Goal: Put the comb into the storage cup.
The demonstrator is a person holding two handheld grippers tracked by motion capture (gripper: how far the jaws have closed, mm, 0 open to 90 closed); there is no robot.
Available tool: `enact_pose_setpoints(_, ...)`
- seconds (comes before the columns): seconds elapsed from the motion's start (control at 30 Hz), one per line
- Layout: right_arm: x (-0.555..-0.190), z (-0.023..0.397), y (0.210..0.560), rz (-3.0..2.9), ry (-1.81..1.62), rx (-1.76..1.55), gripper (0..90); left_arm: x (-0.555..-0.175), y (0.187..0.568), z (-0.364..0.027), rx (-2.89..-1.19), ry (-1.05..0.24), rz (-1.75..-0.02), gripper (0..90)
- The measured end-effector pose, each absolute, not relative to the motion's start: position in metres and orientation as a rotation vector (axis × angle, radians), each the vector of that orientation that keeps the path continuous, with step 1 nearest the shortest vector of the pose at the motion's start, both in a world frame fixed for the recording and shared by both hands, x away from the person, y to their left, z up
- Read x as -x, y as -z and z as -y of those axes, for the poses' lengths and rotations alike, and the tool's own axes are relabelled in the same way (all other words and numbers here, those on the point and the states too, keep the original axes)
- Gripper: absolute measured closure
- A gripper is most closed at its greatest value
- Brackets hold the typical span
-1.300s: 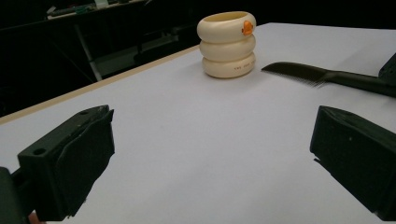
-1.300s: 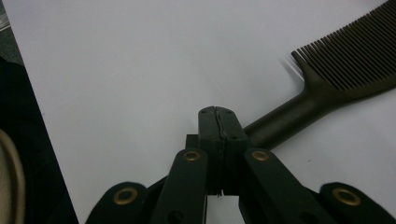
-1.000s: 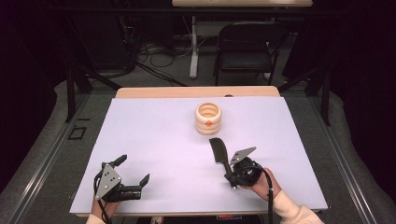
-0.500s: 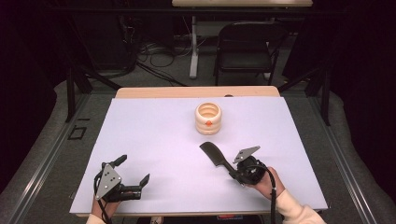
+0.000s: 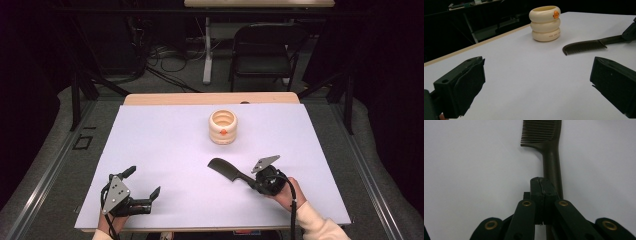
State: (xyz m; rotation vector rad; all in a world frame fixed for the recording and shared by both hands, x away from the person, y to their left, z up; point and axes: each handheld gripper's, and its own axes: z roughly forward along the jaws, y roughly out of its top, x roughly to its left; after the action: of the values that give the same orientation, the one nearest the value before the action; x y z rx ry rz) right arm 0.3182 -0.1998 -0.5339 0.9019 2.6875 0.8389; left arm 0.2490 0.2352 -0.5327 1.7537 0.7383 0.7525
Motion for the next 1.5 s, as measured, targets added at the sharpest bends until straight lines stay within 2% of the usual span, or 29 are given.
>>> enact_pose_setpoints(0.5,-0.321,0.202,0.535,-2.670,-0.824,-0.901,90.0,-0.249,0.533,-0.235,-1.754,-0.752,-0.738,0.0)
enact_pose_setpoints(0.6,-0.321,0.201,0.535,-2.696,-0.822,-0.885,86.8,-0.249,0.533,-0.235,-1.754,-0.751,-0.738,0.0)
enact_pose_setpoints(0.7,-0.317,0.198,0.534,-2.742,-0.800,-0.865,78.9,-0.249,0.533,-0.235,-1.756,-0.752,-0.740,0.0)
enact_pose_setpoints(0.73,-0.314,0.195,0.530,-2.756,-0.790,-0.845,71.0,-0.249,0.533,-0.235,-1.755,-0.754,-0.741,0.0)
enact_pose_setpoints(0.77,-0.314,0.195,0.530,-2.756,-0.790,-0.845,71.0,-0.249,0.533,-0.235,-1.755,-0.754,-0.741,0.0)
enact_pose_setpoints(0.83,-0.311,0.193,0.524,-2.759,-0.791,-0.824,62.9,-0.249,0.533,-0.235,-1.756,-0.754,-0.741,0.0)
enact_pose_setpoints(0.87,-0.311,0.193,0.524,-2.759,-0.791,-0.824,62.9,-0.249,0.533,-0.235,-1.756,-0.754,-0.741,0.0)
enact_pose_setpoints(0.97,-0.309,0.193,0.515,-2.742,-0.808,-0.818,49.7,-0.249,0.533,-0.235,-1.755,-0.753,-0.738,0.0)
enact_pose_setpoints(1.03,-0.310,0.194,0.514,-2.737,-0.819,-0.811,46.8,-0.249,0.533,-0.235,-1.756,-0.752,-0.739,0.0)
enact_pose_setpoints(1.1,-0.310,0.196,0.512,-2.725,-0.822,-0.824,38.8,-0.249,0.533,-0.235,-1.756,-0.753,-0.739,0.0)
enact_pose_setpoints(1.13,-0.310,0.197,0.510,-2.716,-0.830,-0.822,31.9,-0.249,0.533,-0.235,-1.756,-0.753,-0.739,0.0)
enact_pose_setpoints(1.17,-0.310,0.197,0.510,-2.716,-0.830,-0.822,31.9,-0.249,0.533,-0.235,-1.756,-0.753,-0.740,0.0)
enact_pose_setpoints(1.27,-0.312,0.200,0.507,-2.698,-0.832,-0.831,23.1,-0.249,0.533,-0.235,-1.756,-0.753,-0.742,0.0)
enact_pose_setpoints(1.5,-0.316,0.201,0.503,-2.670,-0.845,-0.820,16.3,-0.249,0.533,-0.235,-1.756,-0.755,-0.742,0.0)
